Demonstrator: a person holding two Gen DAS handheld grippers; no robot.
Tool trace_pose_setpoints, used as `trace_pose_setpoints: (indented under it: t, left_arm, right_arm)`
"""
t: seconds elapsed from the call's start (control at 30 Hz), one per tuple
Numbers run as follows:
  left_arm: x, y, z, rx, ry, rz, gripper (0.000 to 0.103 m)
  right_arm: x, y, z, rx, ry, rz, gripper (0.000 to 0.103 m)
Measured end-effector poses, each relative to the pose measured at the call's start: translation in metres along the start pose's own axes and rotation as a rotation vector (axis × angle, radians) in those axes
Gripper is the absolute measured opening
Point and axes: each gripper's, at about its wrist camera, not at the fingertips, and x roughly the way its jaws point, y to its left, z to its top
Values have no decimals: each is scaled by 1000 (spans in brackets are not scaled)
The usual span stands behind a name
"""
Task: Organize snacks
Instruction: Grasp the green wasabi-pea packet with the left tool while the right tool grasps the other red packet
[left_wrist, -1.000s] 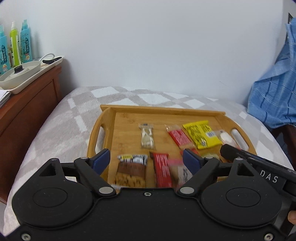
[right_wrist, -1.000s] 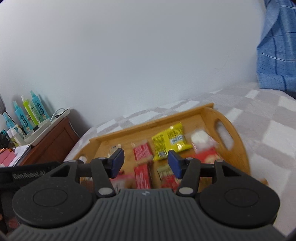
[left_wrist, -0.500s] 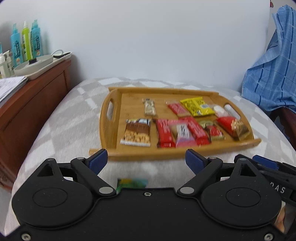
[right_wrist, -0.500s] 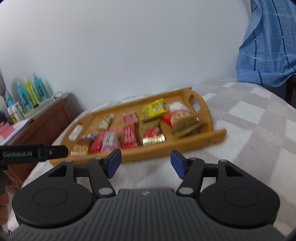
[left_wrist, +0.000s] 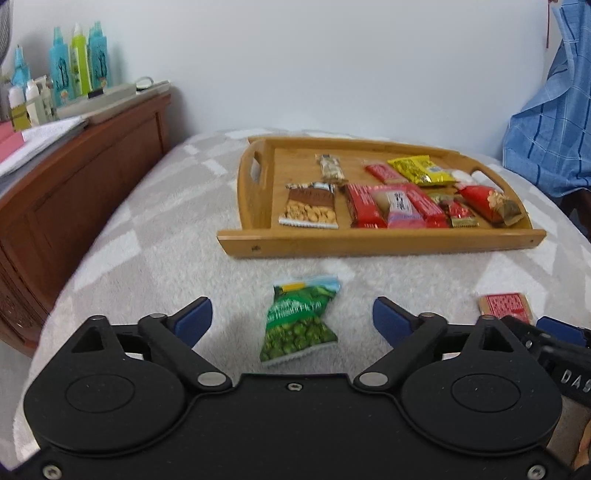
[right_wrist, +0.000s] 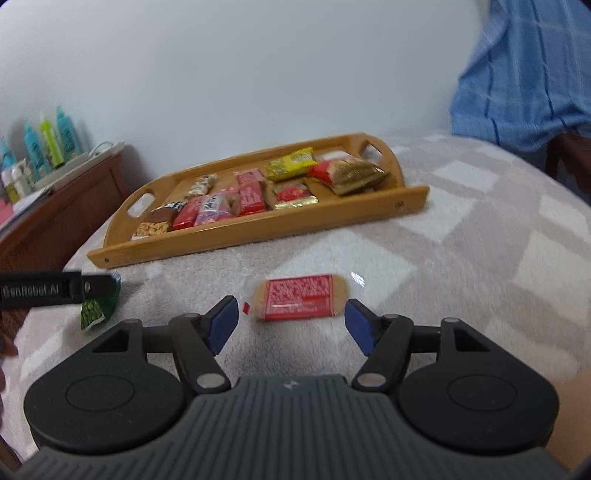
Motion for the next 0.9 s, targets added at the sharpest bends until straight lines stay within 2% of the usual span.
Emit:
trace_pose_setpoints:
  t: [0.17, 0.27, 0.33, 0.4, 0.5, 0.63, 0.9]
  left_arm:
    - [11, 3, -4, -22, 58, -33, 57]
    - [16, 5, -5, -43, 79, -53, 51]
    - [17, 5, -4, -45, 81, -59, 51]
    - [17, 4, -4, -36, 76, -63, 51]
    - [16, 4, -4, -33, 62, -66, 52]
    - [15, 7, -4, -33, 42, -46, 58]
    - [23, 10, -2, -21, 58, -47, 58]
  right_arm:
    - [-2, -11, -2, 93, 10, 31, 77]
    - [3, -15, 3, 138, 23, 68, 61]
    - [9, -17, 7, 151, 33, 68, 51]
    - [14, -18, 13, 158, 44, 78, 49]
    - [25, -22, 24, 181, 78, 112, 50]
    - [36, -23, 35, 190, 91, 115, 57]
    - [55, 6, 46, 34, 99, 75, 57]
